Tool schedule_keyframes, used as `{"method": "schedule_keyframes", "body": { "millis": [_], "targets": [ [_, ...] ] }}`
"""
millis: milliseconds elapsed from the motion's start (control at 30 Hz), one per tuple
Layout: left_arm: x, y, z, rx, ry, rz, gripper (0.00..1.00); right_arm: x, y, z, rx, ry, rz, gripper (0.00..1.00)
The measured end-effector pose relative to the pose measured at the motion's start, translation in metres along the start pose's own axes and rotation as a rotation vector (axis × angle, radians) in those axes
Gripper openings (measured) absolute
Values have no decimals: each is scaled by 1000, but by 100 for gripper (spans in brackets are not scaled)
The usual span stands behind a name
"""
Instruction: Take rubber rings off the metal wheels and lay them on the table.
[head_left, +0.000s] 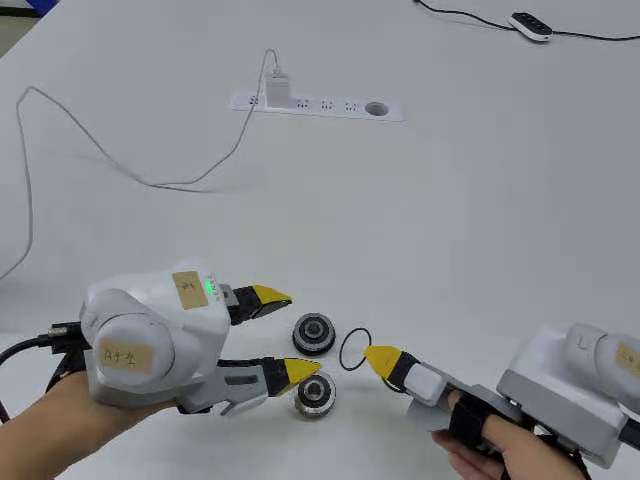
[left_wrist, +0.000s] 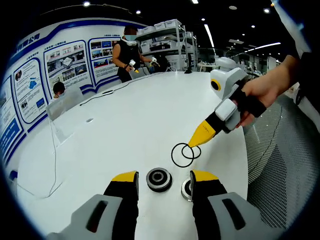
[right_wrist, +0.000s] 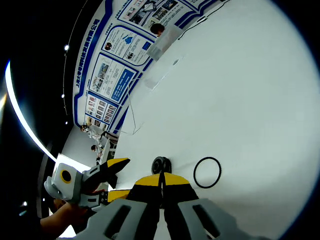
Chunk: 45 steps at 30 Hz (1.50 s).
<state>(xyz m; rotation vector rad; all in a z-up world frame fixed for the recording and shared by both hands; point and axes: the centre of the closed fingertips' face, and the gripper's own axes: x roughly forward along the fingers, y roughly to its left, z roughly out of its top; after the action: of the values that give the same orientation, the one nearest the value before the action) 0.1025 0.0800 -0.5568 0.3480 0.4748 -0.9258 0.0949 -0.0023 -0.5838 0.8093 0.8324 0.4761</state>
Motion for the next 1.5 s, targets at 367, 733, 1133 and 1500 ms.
{"method": "schedule_keyframes", "body": {
  "millis": [367, 733, 1133, 1500],
  "targets": [
    [0, -1, -1, -26, 1, -5, 46, -10, -32, 8, 3, -35, -106, 2],
    [-2, -3, -1, -55, -7, -3, 47, -17, -48, 8, -22, -30, -188, 8],
    [-4, -3, -5, -50, 6, -6, 47, -22, -55, 12, -69, -39, -236, 10],
    [1, 5, -7, -38, 26, -7, 46, -14, -32, 23, -27, -108, -132, 13]
  ]
}}
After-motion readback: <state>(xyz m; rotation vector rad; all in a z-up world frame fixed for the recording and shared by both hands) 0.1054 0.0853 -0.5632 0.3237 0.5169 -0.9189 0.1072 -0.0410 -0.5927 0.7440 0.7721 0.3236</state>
